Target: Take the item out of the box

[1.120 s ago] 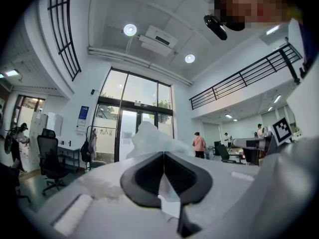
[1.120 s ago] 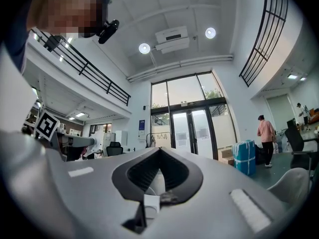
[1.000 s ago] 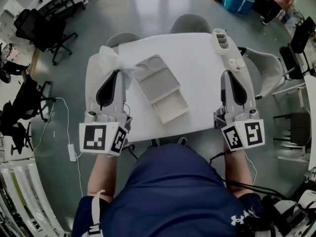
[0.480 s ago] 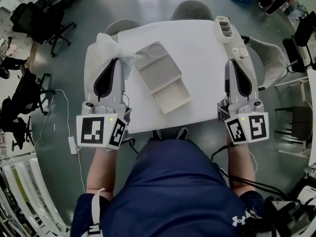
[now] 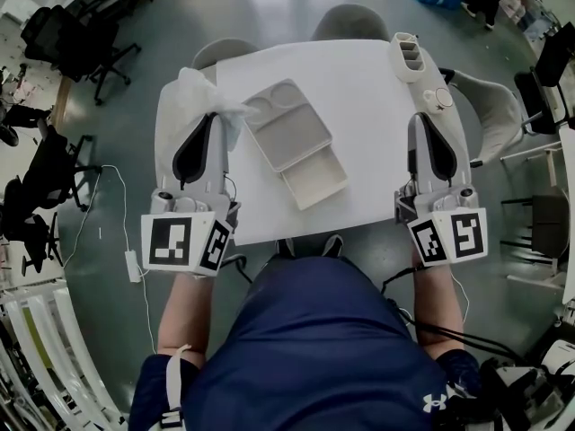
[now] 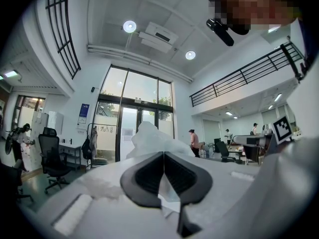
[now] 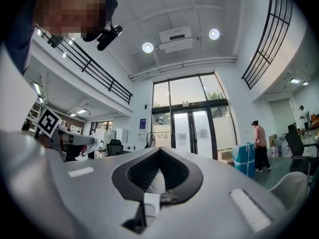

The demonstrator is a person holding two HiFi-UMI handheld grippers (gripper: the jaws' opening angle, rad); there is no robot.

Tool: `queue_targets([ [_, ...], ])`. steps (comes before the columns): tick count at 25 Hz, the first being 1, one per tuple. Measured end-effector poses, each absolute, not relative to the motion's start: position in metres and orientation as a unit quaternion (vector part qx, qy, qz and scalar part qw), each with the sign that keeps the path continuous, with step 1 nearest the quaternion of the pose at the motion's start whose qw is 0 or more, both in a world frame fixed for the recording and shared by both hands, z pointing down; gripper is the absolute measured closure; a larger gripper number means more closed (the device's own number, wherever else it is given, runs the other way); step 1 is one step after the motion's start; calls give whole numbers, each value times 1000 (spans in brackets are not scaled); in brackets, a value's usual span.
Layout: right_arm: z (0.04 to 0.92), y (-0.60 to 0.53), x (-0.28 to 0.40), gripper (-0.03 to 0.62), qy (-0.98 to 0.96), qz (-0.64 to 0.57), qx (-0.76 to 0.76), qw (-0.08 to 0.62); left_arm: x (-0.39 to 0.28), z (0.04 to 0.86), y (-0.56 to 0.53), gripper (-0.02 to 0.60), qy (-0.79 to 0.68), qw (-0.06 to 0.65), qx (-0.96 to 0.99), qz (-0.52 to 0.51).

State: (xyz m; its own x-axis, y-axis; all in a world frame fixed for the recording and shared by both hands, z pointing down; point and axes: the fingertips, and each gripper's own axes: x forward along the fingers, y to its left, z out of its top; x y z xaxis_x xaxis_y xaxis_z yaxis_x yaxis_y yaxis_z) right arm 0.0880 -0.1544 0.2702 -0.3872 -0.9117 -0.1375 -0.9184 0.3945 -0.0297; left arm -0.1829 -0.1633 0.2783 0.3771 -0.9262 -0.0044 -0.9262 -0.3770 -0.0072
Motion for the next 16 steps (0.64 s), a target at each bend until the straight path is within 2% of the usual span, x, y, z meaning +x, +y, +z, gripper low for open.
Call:
queue_targets([
  [16, 272, -154, 85, 592, 827, 20, -558, 62, -196, 283, -166, 577, 561, -4, -828, -1],
])
